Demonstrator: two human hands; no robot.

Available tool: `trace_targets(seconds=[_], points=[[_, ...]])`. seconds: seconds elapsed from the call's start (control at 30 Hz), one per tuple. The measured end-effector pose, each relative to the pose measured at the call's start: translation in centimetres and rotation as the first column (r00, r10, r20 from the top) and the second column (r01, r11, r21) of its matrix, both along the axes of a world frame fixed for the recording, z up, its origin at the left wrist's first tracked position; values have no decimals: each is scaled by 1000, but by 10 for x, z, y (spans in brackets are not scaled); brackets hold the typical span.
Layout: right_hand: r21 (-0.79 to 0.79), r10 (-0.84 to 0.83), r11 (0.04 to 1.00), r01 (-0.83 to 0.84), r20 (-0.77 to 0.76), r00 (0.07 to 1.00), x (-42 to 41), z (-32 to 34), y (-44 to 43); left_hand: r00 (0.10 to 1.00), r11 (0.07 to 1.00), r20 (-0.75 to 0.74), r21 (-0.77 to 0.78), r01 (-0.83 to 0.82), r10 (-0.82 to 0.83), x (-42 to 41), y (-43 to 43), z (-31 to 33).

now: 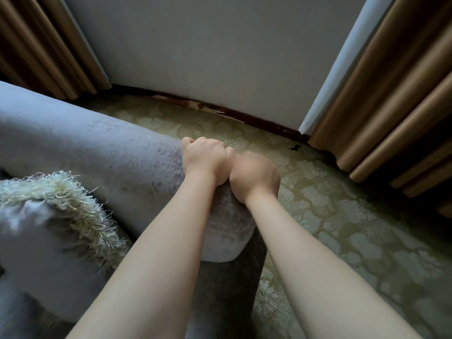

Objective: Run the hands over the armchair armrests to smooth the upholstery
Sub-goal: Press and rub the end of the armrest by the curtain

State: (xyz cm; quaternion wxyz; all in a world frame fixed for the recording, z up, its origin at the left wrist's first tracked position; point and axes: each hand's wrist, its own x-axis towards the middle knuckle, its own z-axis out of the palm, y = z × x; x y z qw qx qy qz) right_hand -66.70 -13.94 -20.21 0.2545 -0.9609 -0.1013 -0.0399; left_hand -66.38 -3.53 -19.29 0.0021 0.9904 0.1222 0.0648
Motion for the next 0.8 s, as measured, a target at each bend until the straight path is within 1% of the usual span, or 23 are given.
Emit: trace_targets(seconds=[0.13,0.2,0.37,0.5,0.63,0.8], points=[[-3,19,1000,-19,-23,1000,-13,5,1,999,999,18,28,35,-35,-14,4,3],[-4,-5,1000,5,-13,1000,-27,7,-4,998,997,26,38,60,-61,-25,2,4],[-35,-89,995,88,-9,996,-74,5,-28,991,990,16,-32,134,-134,-65,-23,0],[-34,-110,993,109,-44,993,-83,11,-29,983,983,0,-21,182,-182,-72,-22,3],[-44,-167,985,168,11,986,-77,4,-27,983,982,-2,-19,186,-186,-67,-25,-1],[-33,-153,987,156,77,985,-69,-2,-28,995,991,39,-94,98,-95,-56,-29,-3]])
